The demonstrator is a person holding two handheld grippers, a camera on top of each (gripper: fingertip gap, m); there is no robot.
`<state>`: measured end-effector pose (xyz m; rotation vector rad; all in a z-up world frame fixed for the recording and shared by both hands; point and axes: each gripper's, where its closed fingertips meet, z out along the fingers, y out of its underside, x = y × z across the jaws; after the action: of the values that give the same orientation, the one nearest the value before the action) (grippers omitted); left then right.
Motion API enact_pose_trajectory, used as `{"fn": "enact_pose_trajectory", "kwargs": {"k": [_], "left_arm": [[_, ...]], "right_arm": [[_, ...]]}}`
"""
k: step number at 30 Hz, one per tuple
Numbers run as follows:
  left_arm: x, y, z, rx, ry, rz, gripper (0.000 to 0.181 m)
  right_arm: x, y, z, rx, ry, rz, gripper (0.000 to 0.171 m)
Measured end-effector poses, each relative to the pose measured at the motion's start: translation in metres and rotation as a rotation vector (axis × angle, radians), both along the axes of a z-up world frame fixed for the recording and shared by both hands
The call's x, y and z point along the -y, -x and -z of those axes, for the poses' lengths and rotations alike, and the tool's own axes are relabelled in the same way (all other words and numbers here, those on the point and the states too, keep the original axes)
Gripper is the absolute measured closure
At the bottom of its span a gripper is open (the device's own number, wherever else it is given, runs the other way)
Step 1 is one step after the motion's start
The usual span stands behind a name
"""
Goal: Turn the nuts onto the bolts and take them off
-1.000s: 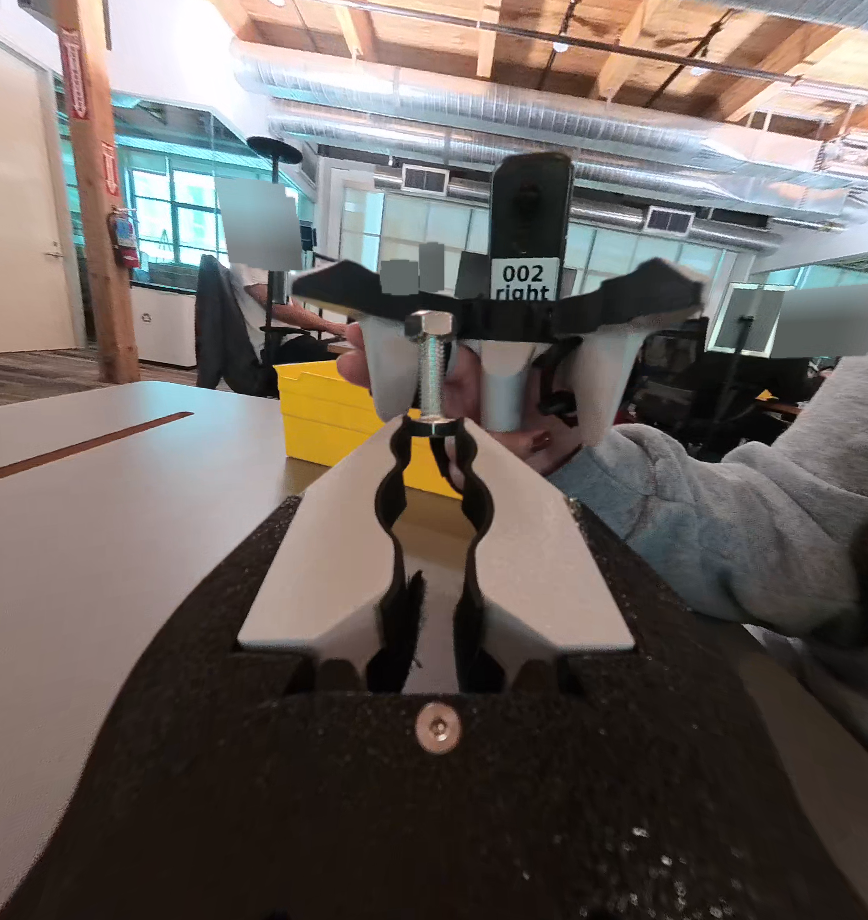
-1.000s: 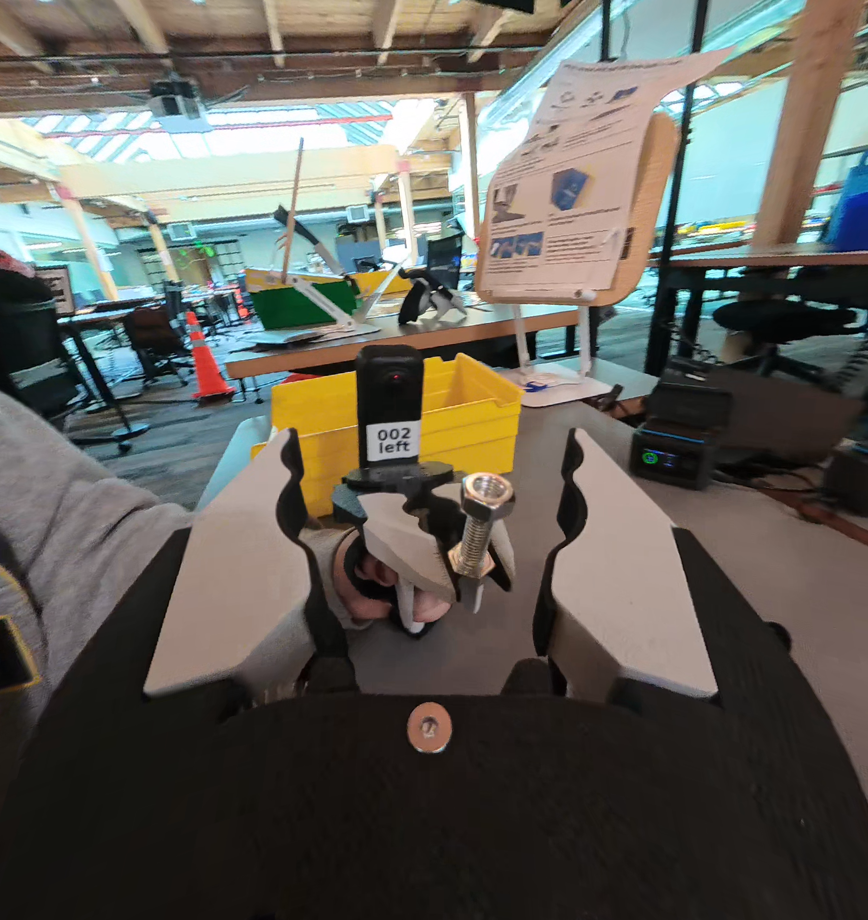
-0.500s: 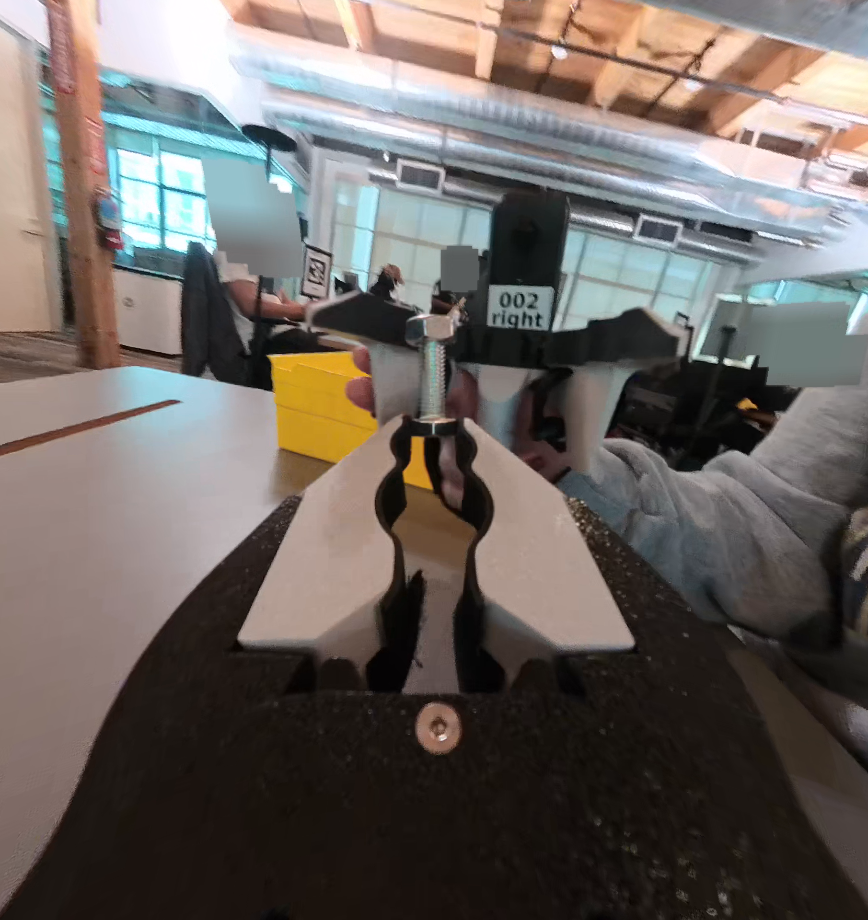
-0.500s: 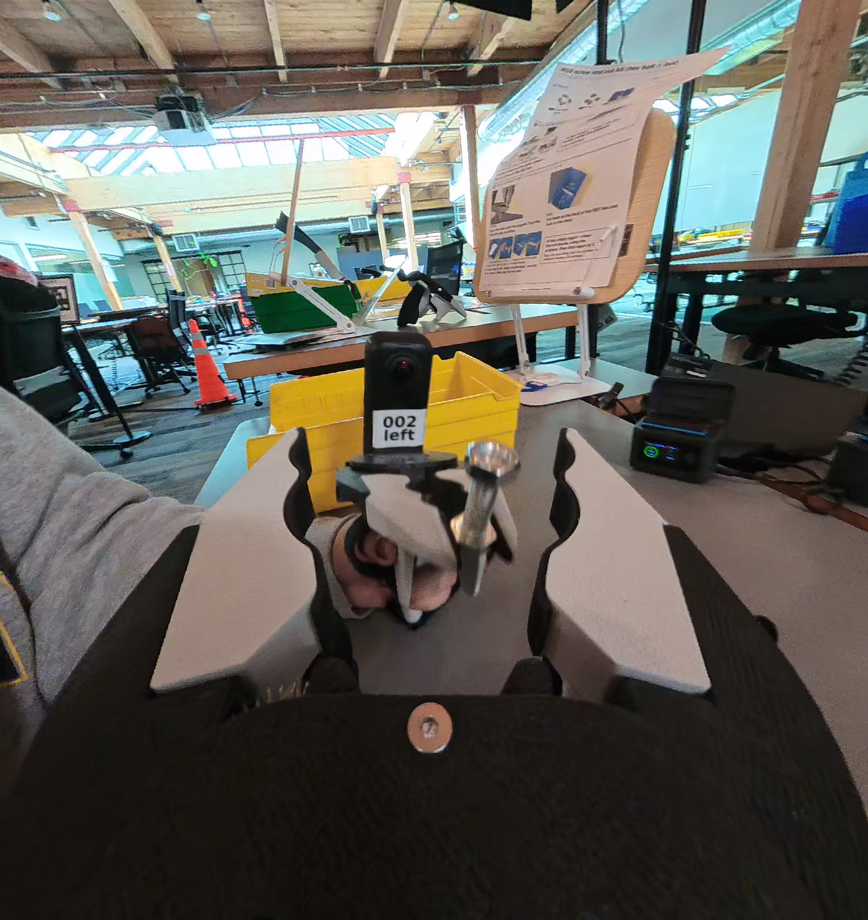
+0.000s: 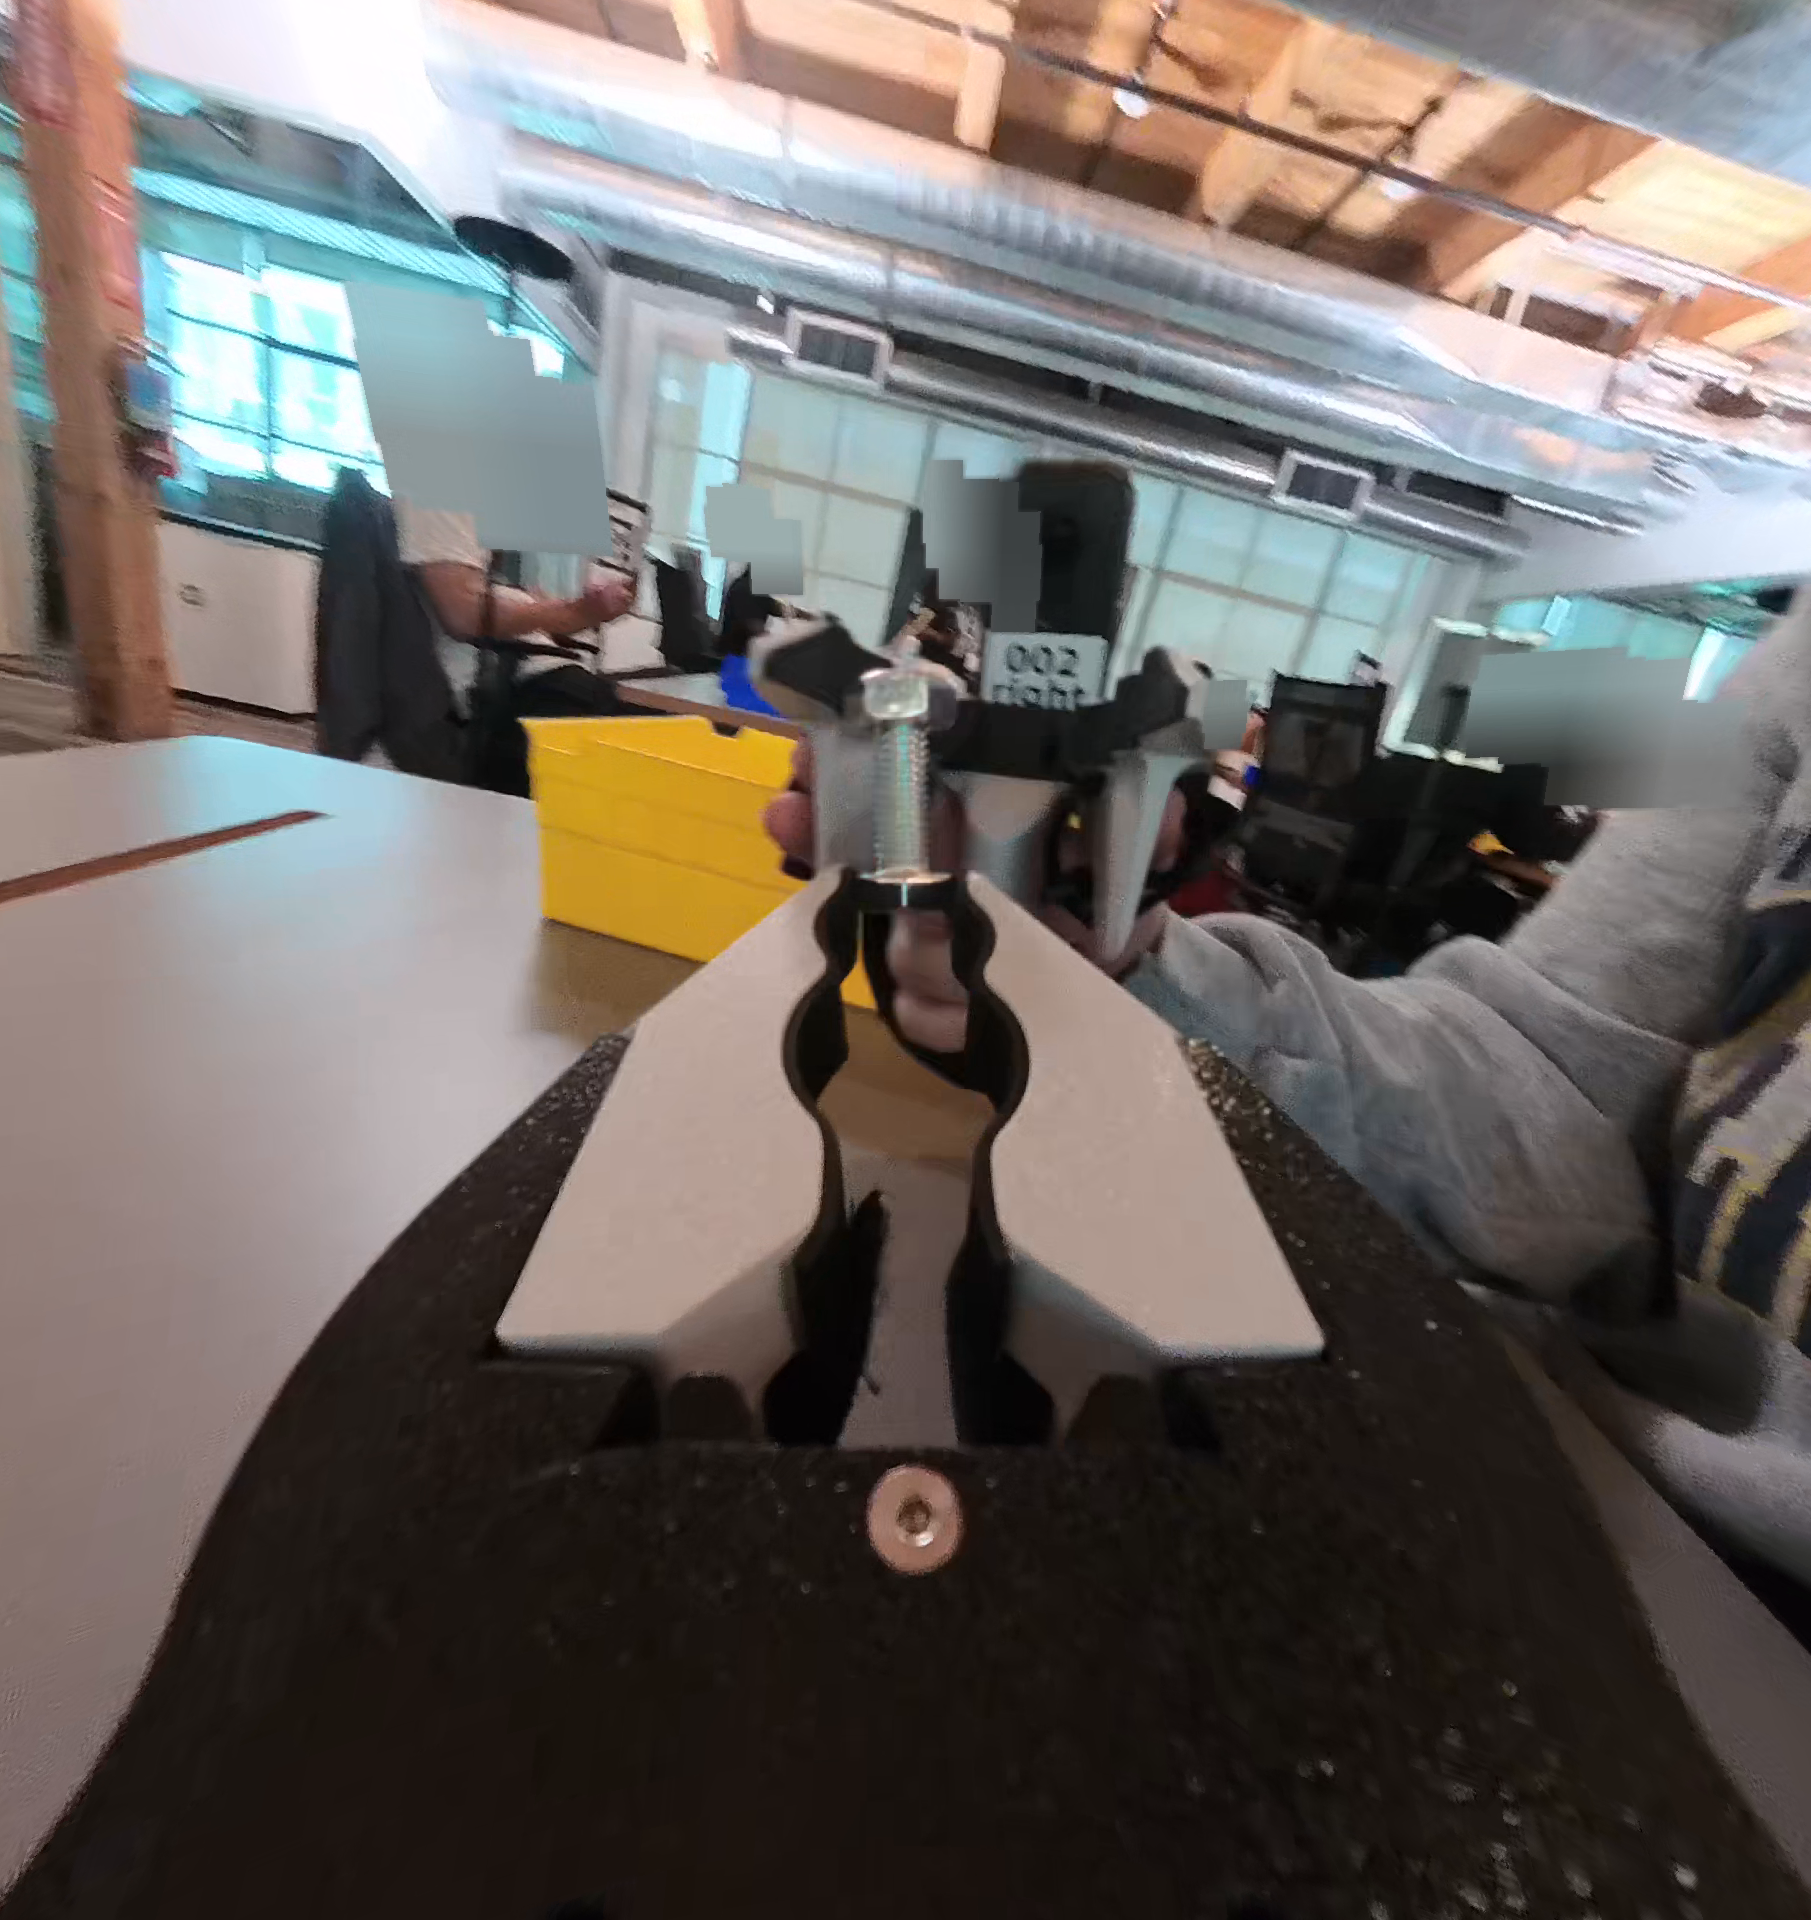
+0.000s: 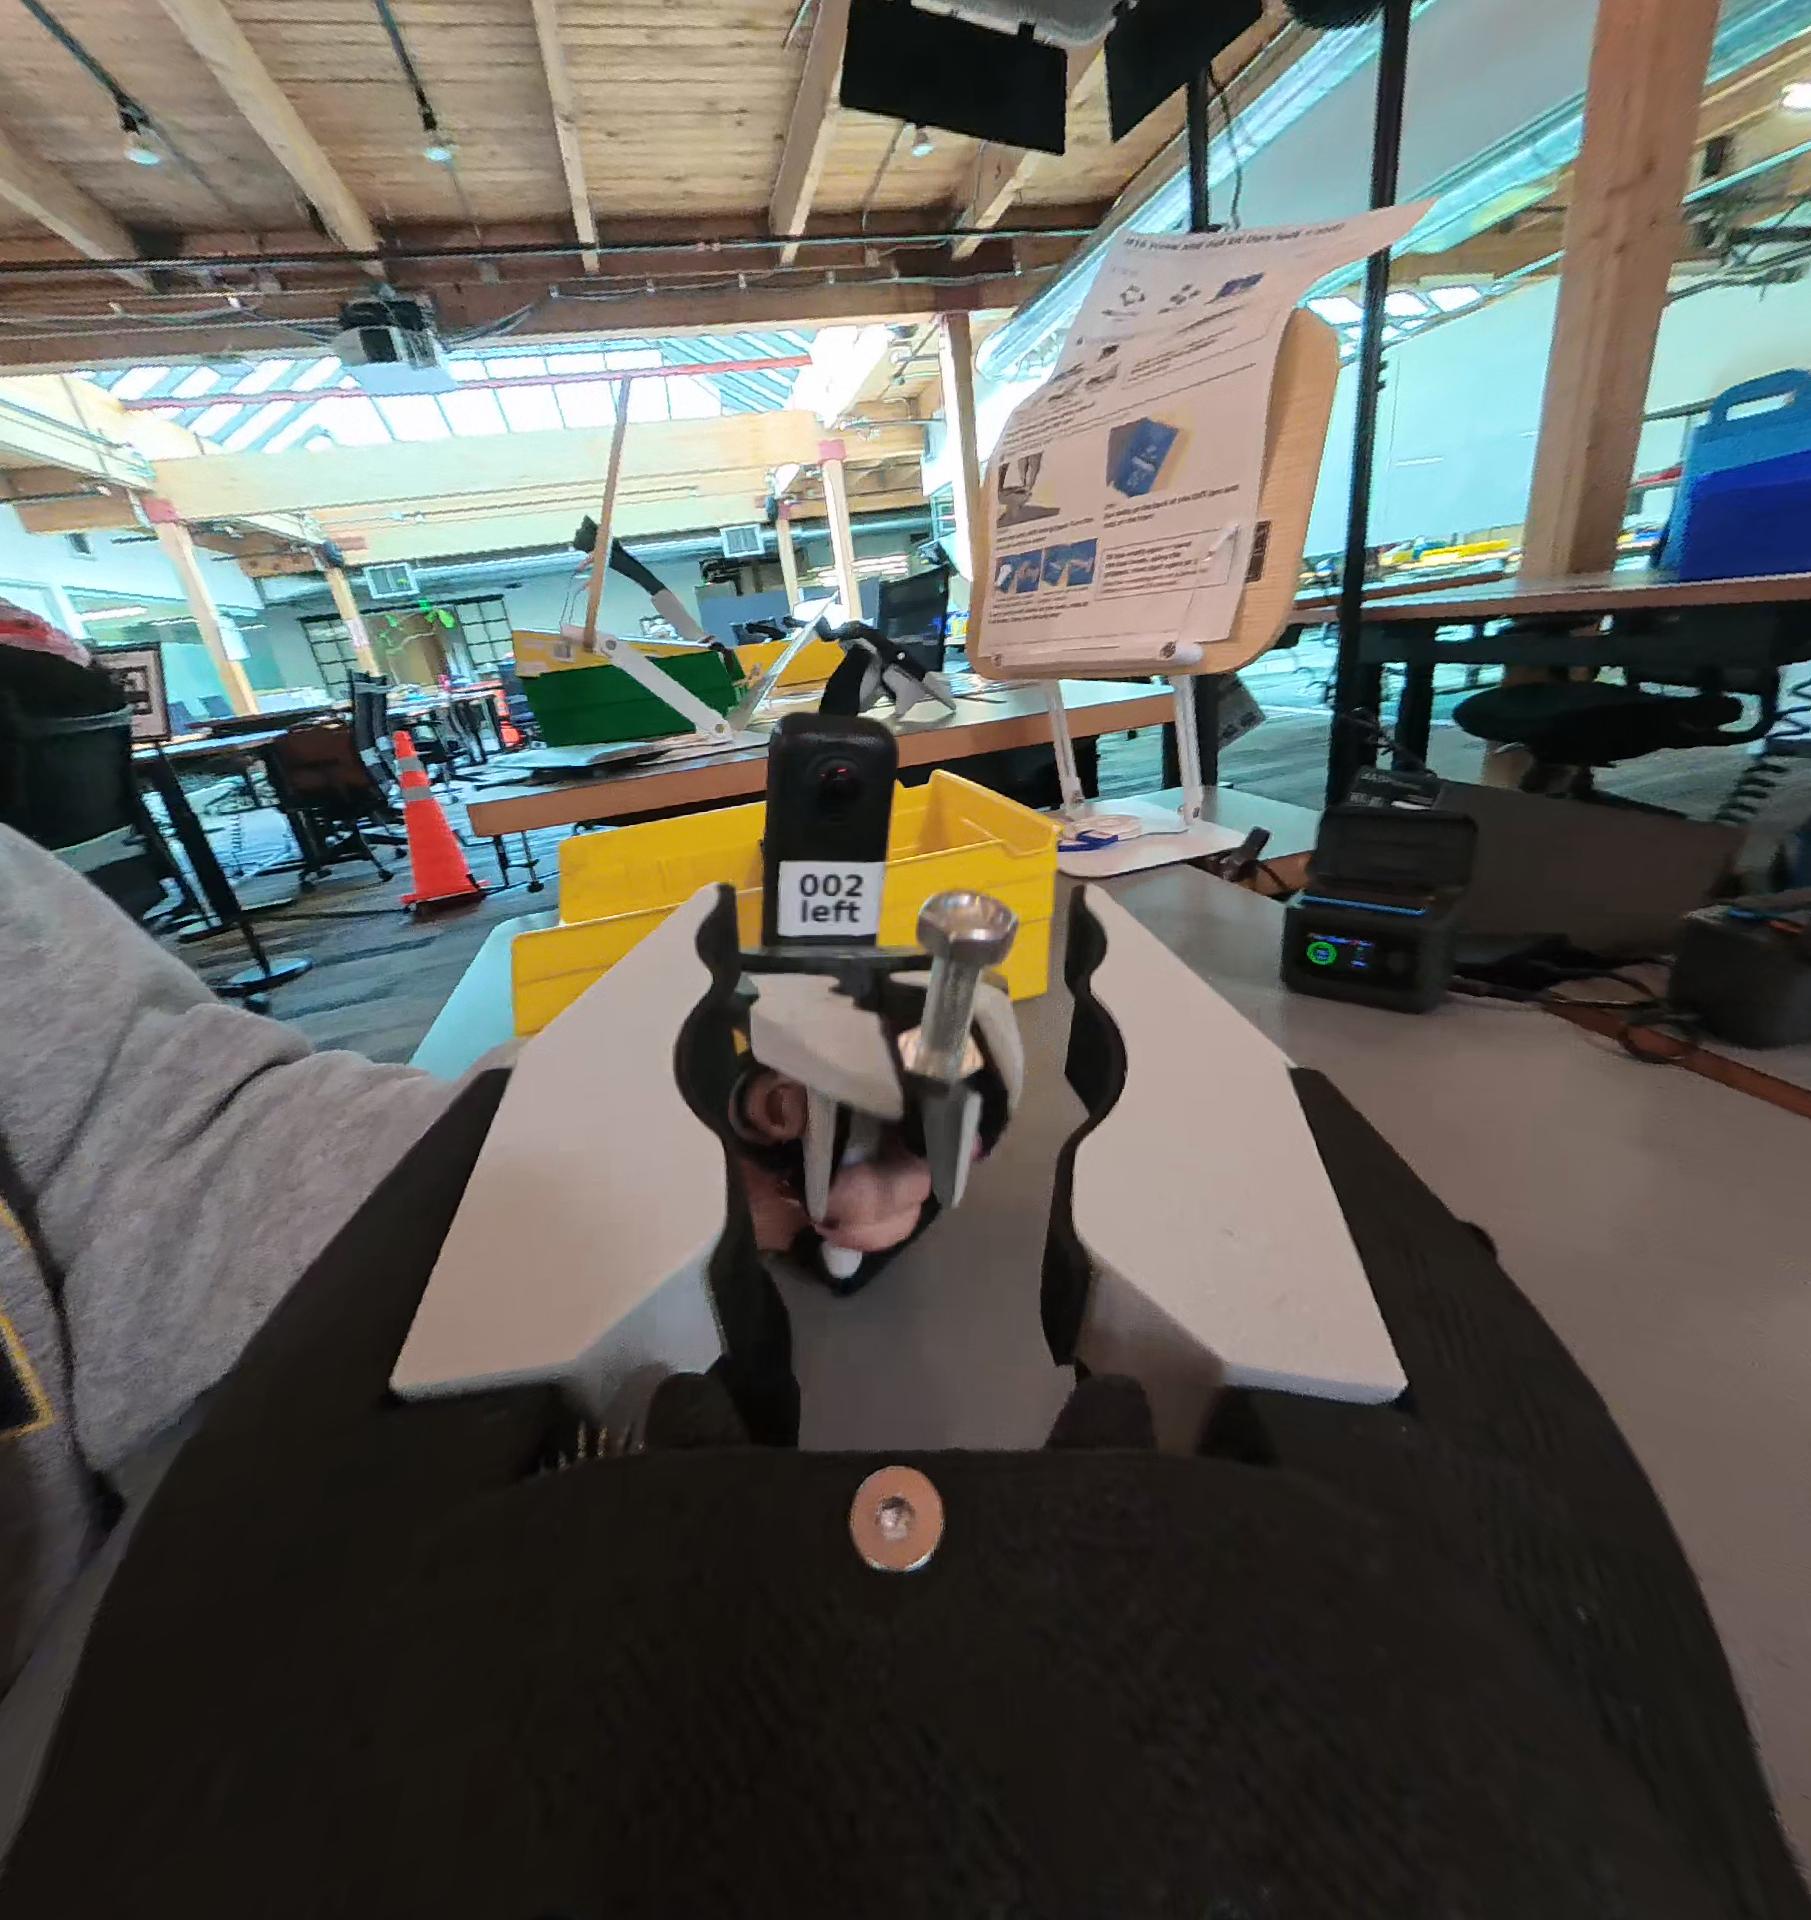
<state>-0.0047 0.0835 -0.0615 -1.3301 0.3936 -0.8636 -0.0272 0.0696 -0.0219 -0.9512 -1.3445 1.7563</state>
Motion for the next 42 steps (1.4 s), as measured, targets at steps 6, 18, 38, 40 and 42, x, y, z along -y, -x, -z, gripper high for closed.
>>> {"fn": "enact_pose_trajectory", "kwargs": {"k": [6, 18, 38, 40, 42], "left_arm": [[0.003, -0.018, 0.004, -0.012, 0.026, 0.086, 0.166], [0.005, 0.009, -0.003, 0.054, 0.021, 0.031, 0.167], [0.008, 0.003, -0.003, 0.044, 0.031, 0.070, 0.167], [0.011, -0.016, 0.002, -0.001, 0.046, 0.140, 0.167], [0.010, -0.023, 0.006, -0.012, 0.064, 0.163, 0.166]], "right_arm": [[0.023, 0.001, 0.007, 0.030, -0.018, -0.109, 0.110], [0.001, 0.002, 0.005, 0.000, 0.012, -0.010, 0.109], [0.001, 0.005, 0.005, -0.031, 0.023, 0.007, 0.099], [0.009, 0.006, 0.005, -0.028, 0.043, -0.039, 0.098], [0.016, 0.006, 0.006, -0.023, 0.050, -0.076, 0.098]]}}
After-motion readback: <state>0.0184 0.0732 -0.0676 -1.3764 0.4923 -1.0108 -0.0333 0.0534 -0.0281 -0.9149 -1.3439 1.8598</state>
